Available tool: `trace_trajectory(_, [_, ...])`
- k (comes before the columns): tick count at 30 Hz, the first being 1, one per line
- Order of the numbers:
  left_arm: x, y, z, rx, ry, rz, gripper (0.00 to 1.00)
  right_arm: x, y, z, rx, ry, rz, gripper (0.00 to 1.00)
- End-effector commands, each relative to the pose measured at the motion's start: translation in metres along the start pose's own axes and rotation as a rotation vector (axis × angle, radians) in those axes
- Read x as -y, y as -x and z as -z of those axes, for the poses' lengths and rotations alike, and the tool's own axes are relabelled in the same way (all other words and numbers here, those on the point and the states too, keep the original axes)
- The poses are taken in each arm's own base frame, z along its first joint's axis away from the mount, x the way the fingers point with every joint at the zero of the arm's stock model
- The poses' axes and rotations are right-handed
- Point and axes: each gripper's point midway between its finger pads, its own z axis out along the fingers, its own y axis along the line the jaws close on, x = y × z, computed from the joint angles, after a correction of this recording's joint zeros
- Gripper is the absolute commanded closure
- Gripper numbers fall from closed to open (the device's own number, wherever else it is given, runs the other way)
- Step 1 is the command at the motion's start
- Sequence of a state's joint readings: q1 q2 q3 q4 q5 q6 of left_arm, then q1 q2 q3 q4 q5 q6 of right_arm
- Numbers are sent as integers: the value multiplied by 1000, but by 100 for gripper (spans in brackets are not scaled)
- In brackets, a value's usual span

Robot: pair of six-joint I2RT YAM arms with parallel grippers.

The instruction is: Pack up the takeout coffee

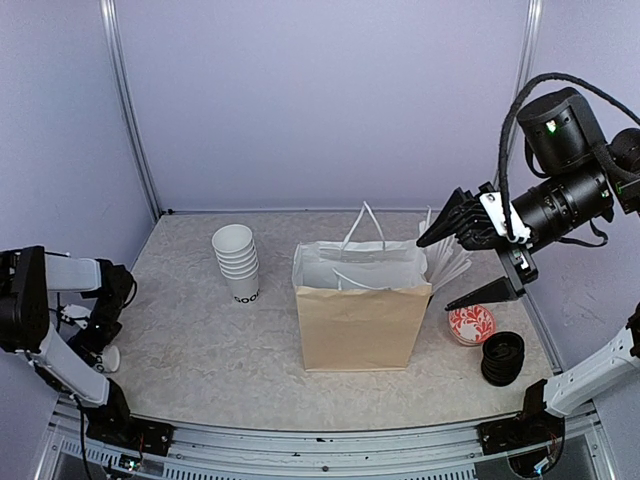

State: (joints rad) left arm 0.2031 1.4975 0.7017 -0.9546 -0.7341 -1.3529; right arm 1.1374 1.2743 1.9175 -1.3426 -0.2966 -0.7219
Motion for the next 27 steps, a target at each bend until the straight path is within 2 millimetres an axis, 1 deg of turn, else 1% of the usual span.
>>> trace_trajectory(1, [26,-23,19,-29,-128,-26,1,1,-2,-2,-11,7,4,21])
trace_trajectory(4, [33,-34,25,-32,-127,-40,1,2,0,-3,-7,13,7,21])
trace_trajectory(6, [34,-42,20,-40,-95,-60,1,2,0,-4,-9,17,7,21])
trace_trajectory(8, [39,-47,16,-45,-102,-71,1,2,-1,-4,-12,15,4,21])
trace_trajectory(11, [45,-49,15,-45,-124,-68,2,3,-2,-4,-18,6,3,21])
trace_trajectory(14, [48,-42,18,-18,-136,-48,2,3,-4,-4,-25,4,-3,21])
trace_trajectory(20, [53,-29,22,13,-177,-3,7,1,-9,-6,-38,2,-3,21])
trace_trajectory(25, [55,-19,26,63,-165,-16,16,1,-10,-5,-42,-3,-3,21])
trace_trajectory(26, [56,-17,29,79,-165,-20,19,1,-10,-5,-42,-4,-3,21])
trace_trajectory(27, [57,-13,31,95,-167,-14,26,1,-11,-5,-45,-6,-4,22])
